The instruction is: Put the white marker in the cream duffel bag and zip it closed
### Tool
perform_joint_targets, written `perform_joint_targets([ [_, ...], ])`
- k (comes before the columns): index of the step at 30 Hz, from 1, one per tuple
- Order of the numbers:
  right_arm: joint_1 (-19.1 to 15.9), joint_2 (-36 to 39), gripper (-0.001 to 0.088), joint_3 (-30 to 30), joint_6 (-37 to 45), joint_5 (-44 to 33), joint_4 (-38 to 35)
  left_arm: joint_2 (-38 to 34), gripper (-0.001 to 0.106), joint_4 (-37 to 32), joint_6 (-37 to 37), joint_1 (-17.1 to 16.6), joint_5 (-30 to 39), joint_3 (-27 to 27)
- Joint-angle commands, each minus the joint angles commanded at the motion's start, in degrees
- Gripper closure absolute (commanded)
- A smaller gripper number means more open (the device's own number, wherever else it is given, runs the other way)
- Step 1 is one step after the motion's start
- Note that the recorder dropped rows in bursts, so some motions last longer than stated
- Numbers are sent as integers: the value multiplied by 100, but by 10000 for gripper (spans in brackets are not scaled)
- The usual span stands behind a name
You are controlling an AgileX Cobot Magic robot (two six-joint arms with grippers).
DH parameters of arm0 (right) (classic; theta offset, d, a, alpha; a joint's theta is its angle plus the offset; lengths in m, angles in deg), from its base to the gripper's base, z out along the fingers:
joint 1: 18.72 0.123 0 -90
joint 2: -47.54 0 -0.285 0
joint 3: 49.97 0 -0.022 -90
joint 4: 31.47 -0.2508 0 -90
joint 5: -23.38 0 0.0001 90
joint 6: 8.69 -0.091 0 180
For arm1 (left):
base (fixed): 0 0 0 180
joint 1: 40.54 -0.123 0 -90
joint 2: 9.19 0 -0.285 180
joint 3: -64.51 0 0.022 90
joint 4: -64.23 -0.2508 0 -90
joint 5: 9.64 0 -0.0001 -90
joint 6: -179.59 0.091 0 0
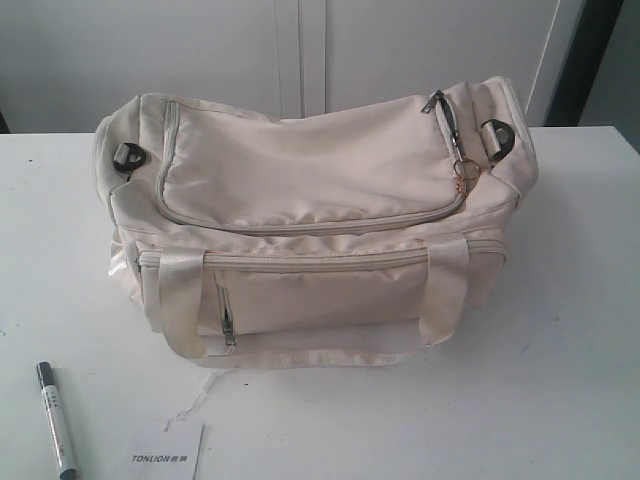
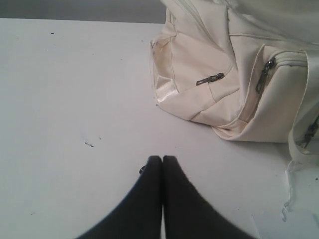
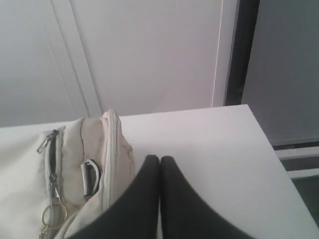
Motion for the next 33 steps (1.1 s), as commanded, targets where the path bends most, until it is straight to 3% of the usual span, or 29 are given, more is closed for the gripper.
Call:
perform_joint_targets([
  [4, 0, 395, 868, -482, 431, -600, -279, 0, 1053, 0, 0, 0, 0, 0],
  [9, 0, 976, 868, -1152, 1596, -1521, -1387, 0, 1053, 0, 0, 0, 0, 0],
  [18, 0, 2039, 843, -2194, 1925, -2341, -1797, 0, 1053, 0, 0, 0, 0, 0],
  [28, 0, 2995, 330, -3023, 2052, -2580, -2296, 0, 1053, 0, -410, 0, 0, 0],
  [33, 0, 3472, 288, -3368, 2052, -2530, -2309, 0, 1053, 0, -578, 0, 0, 0],
])
